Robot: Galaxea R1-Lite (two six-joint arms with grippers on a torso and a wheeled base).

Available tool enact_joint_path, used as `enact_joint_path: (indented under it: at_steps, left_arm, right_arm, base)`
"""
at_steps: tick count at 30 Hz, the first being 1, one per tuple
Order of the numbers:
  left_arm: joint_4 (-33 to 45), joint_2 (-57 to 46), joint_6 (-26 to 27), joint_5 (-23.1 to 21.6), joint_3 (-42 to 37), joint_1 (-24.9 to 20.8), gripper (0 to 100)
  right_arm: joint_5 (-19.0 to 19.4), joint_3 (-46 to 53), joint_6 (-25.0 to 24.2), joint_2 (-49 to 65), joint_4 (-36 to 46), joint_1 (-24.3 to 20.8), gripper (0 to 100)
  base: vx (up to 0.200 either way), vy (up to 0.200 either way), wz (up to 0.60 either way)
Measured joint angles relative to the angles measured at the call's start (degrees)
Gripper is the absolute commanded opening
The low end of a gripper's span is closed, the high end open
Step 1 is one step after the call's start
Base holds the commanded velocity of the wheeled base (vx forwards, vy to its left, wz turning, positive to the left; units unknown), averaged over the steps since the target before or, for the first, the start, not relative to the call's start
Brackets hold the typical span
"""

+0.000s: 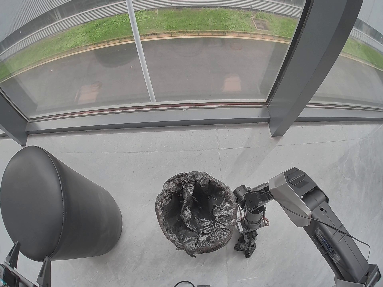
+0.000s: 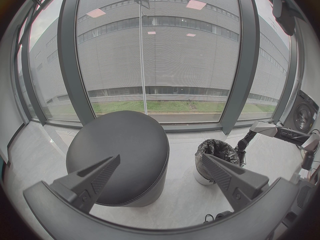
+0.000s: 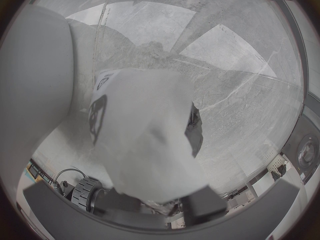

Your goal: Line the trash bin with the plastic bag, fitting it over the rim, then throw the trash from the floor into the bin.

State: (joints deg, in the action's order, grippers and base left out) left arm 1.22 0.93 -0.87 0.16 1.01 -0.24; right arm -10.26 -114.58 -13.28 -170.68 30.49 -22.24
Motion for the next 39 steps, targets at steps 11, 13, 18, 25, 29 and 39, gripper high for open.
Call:
enact_joint_path:
  at_steps: [11, 13, 18, 25, 29, 39]
  left_arm:
    - [0.01, 0.0, 0.02, 0.0, 0.0, -0.02, 100]
    - [0.0, 0.0, 0.0, 0.0, 0.0, -0.02, 100]
    - [0.0, 0.0, 0.0, 0.0, 0.0, 0.0, 100]
    - [0.01, 0.0, 0.0, 0.0, 0.0, -0.02, 100]
    - [0.01, 0.0, 0.0, 0.0, 0.0, -0.02, 100]
    - [0.0, 0.0, 0.02, 0.0, 0.0, 0.0, 100]
  right_arm:
    - [-3.08, -0.02, 0.04, 0.78, 0.52, -1.11, 0]
    - [-3.22, -0.02, 0.17, 1.63, 1.3, -1.18, 0]
    - [-3.52, -0.02, 0.37, 4.8, 3.86, -1.27, 0]
    - [-6.67, -0.02, 2.63, 11.73, 6.97, -0.11, 0]
    - [-7.66, 0.0, 3.34, 16.35, 8.51, 0.85, 0]
    - [-10.18, 0.0, 4.94, 27.84, 11.34, 1.62, 0]
  base:
    - [0.0, 0.0, 0.0]
    - [0.0, 0.0, 0.0]
    - [0.0, 0.0, 0.0]
    - [0.0, 0.0, 0.0]
    - [0.0, 0.0, 0.0]
    - [0.0, 0.0, 0.0]
